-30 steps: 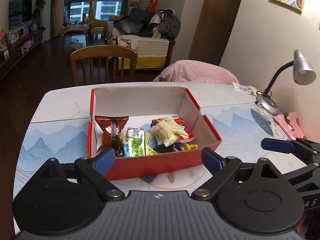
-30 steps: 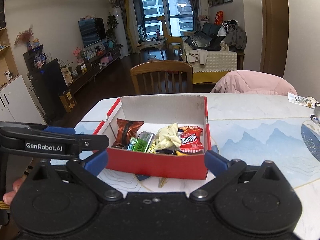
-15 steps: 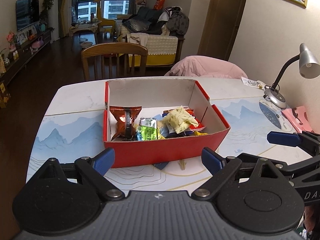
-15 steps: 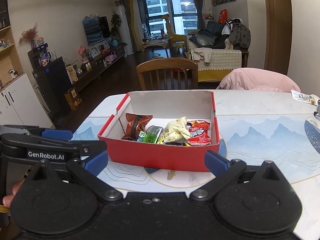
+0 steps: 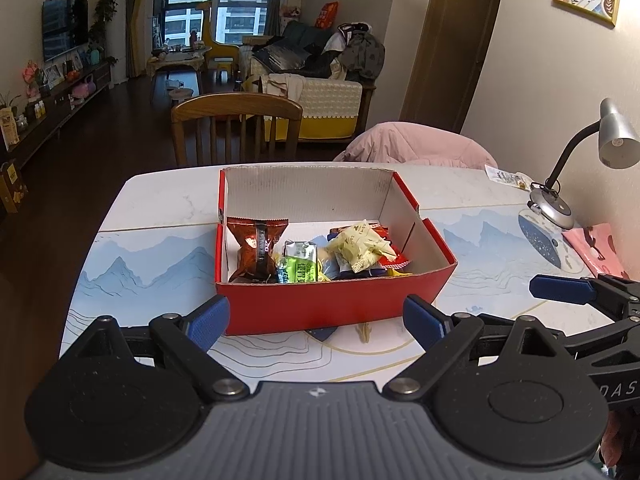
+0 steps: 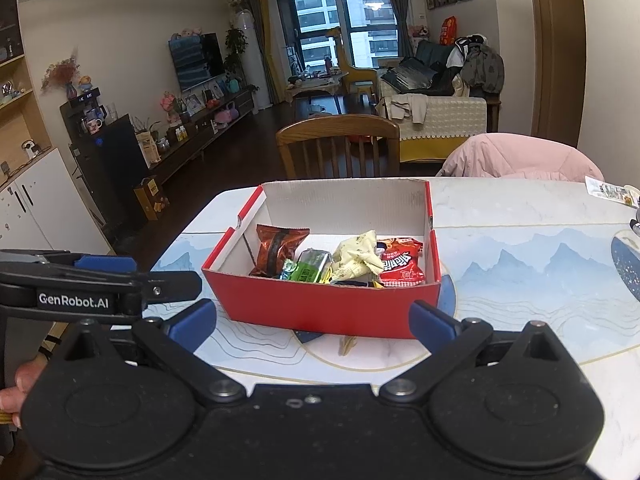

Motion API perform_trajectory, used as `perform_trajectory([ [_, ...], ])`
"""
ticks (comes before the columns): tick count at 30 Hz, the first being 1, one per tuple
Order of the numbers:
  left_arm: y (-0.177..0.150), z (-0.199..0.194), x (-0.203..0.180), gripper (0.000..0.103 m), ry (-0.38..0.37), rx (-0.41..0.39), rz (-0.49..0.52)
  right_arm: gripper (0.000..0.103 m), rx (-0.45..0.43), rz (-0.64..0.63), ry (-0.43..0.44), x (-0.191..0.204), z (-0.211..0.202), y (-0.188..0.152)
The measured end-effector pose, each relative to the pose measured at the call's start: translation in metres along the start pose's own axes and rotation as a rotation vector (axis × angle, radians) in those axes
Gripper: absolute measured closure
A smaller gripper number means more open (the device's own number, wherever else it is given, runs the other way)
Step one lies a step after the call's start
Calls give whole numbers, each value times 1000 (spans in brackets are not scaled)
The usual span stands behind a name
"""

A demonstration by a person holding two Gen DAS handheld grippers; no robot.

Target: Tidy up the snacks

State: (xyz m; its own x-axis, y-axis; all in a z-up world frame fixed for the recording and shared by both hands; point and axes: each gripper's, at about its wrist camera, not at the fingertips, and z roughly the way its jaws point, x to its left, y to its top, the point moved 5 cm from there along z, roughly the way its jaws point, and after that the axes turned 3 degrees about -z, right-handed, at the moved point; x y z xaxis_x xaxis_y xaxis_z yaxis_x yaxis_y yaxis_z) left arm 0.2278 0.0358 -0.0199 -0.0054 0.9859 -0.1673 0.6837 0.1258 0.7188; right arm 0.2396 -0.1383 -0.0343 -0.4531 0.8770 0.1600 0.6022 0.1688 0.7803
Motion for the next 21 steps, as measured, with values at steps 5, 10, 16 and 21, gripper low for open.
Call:
perform_trajectory([
  [5,-1,-2,-1,9,7,-5,6,0,-1,-5,4,1,-2,0],
  [10,-1,-3,-1,9,9,-4,8,0,1,-3,7,2,-4,-1],
  [16,-4,-4,0,9,12,1,3,0,5,-3,11,1,-3,-2],
  [21,-6,-5,0,9,10,2,2,0,3,-4,10,1,-3,-2],
])
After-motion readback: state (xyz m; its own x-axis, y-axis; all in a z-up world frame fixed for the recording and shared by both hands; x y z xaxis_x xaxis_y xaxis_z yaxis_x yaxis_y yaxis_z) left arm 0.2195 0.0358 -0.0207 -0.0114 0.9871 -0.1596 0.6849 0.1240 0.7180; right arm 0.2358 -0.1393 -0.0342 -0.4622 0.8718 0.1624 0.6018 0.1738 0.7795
